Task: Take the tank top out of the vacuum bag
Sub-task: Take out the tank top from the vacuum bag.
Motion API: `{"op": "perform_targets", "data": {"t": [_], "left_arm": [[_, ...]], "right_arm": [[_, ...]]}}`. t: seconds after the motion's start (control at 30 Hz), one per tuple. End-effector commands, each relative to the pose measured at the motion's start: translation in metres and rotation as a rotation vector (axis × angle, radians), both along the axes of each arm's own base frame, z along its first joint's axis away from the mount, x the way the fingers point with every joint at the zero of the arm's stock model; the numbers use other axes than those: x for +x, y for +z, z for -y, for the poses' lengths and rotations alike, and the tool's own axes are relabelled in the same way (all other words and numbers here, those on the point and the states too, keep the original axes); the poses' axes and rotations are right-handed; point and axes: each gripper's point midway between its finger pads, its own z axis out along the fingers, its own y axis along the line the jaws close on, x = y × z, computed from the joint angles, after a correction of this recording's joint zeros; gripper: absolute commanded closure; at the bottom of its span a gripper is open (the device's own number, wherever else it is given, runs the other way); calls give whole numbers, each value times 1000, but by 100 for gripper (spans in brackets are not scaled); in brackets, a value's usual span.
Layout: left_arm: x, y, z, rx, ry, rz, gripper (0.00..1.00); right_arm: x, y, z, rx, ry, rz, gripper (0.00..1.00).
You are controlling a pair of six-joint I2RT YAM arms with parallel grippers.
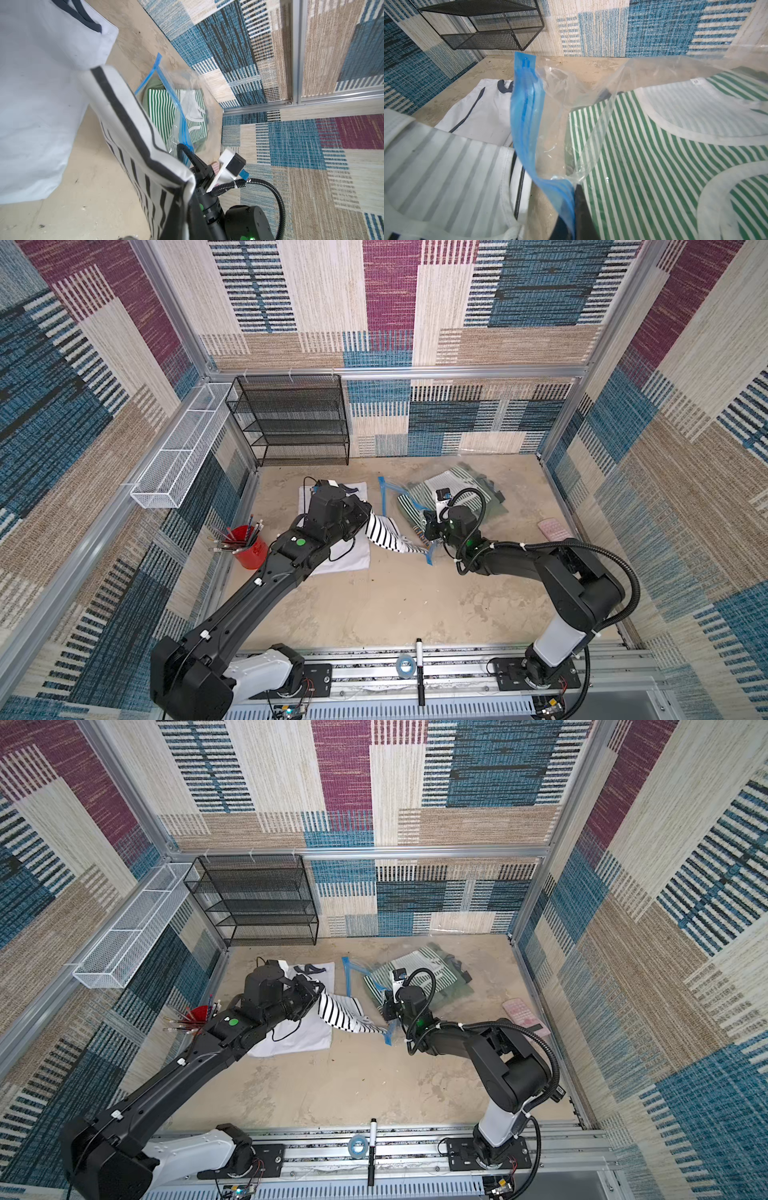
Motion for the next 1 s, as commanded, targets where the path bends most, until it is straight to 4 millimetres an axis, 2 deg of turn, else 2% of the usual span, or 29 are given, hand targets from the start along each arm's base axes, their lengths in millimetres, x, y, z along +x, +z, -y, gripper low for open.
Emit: {"op": "perform_targets", "data": {"t": [0.0, 0.23, 0.43, 0.53, 0.7, 0.97], "left_arm": [[-4, 8, -22, 30, 101, -6, 100], [-12, 50, -42, 34, 161, 82, 100], [-18, 78, -49, 8, 180, 131, 100], [-21, 81, -55, -20, 215, 136, 100], [-17, 81, -70, 34, 287, 159, 100], [13, 90, -61, 95, 295, 212, 100]], "right_arm": [[1, 6, -4, 12, 11, 14, 100], [1, 5, -4, 15, 16, 10, 100], [1, 5, -5, 14, 19, 8, 100], [1, 5, -5, 15, 21, 8, 100], [1, 4, -6, 14, 24, 6, 100], [1, 4, -8, 16, 32, 1, 100]]}}
